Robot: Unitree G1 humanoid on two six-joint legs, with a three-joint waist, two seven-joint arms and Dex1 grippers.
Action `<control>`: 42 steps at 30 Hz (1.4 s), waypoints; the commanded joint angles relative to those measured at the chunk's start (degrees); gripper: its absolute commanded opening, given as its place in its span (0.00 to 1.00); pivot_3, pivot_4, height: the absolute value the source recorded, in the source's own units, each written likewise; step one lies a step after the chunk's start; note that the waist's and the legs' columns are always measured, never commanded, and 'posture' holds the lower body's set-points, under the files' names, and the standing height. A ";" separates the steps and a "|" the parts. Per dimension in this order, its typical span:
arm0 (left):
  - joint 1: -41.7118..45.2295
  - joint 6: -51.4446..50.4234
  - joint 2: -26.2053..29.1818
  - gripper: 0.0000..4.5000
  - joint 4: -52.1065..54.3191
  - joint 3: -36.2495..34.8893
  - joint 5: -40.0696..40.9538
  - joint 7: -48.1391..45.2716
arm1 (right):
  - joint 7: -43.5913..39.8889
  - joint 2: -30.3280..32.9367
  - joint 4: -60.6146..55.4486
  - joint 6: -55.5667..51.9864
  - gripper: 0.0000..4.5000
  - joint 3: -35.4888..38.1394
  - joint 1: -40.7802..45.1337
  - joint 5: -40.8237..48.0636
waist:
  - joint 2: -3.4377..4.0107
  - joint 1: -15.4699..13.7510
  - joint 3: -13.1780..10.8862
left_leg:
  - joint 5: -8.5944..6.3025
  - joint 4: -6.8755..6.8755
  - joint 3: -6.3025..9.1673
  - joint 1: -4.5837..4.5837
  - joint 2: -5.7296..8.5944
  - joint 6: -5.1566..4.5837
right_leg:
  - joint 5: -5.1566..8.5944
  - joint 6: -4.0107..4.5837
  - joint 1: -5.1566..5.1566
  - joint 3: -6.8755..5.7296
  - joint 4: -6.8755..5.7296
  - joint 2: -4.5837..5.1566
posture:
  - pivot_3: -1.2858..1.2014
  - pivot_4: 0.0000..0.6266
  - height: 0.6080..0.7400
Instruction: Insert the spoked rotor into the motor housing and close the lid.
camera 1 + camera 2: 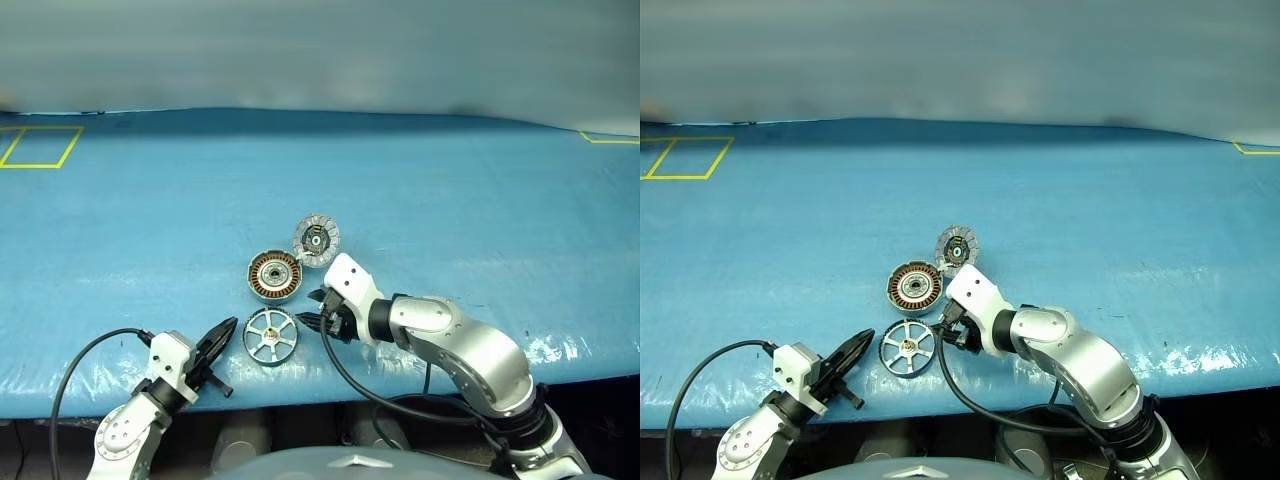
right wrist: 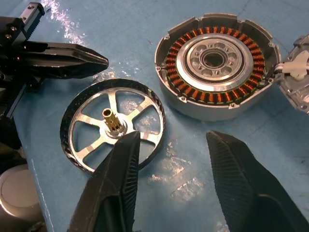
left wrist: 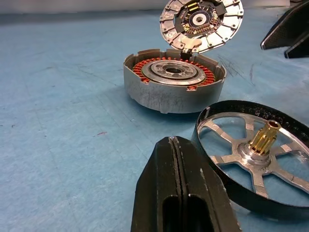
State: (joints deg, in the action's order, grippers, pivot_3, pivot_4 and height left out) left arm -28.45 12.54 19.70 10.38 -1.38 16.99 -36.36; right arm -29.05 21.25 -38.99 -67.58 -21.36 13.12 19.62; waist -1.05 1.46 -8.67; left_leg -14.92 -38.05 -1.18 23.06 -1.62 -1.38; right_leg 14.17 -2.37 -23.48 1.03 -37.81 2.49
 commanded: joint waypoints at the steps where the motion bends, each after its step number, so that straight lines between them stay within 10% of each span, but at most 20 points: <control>1: -0.37 -0.15 0.17 0.00 2.87 -0.38 0.65 0.04 | 1.07 -2.24 -0.48 -4.30 0.51 2.69 -1.39 3.37 | 0.00 -0.04 0.00 | 0.00 0.00 0.00 0.00 -0.01 0.00 | 0.00 0.00 0.01 0.00 -0.01 0.00 | 0.52 0.24 1.00; 31: -0.88 -3.59 0.25 0.00 6.98 -0.40 0.24 2.09 | 5.53 -18.42 14.07 -14.88 0.51 13.16 -5.86 14.56 | 0.02 0.18 -0.01 | 0.00 0.07 0.00 0.07 -0.01 0.00 | 0.01 -0.01 -0.04 0.01 0.00 -0.02 | 0.52 0.24 1.00; 38: -0.89 -2.74 0.41 0.00 5.47 -0.59 0.31 1.48 | 5.80 -19.72 13.83 -15.70 0.03 15.74 -6.07 16.69 | 0.03 0.23 -0.01 | 0.00 0.07 0.00 0.15 -0.01 0.00 | 0.00 -0.02 -0.04 0.01 -0.01 -0.02 | 0.52 0.24 1.00; 42: -0.51 -1.28 0.17 0.00 2.96 -0.80 0.29 0.58 | 5.97 -19.60 12.48 -15.84 0.00 16.63 -5.65 17.94 | 0.03 0.23 -0.01 | 0.00 0.07 0.00 0.18 -0.01 0.00 | 0.00 -0.02 -0.06 0.01 0.00 -0.02 | 0.52 0.24 1.00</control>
State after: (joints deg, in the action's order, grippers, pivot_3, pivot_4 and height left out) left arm -28.93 9.52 19.89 13.45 -1.59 16.94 -35.19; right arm -22.82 2.00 -23.74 -83.14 -5.56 6.95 35.49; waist -1.02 1.69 -8.69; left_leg -14.92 -37.98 -1.17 23.25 -1.63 -1.38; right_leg 14.17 -2.39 -23.54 1.03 -37.82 2.46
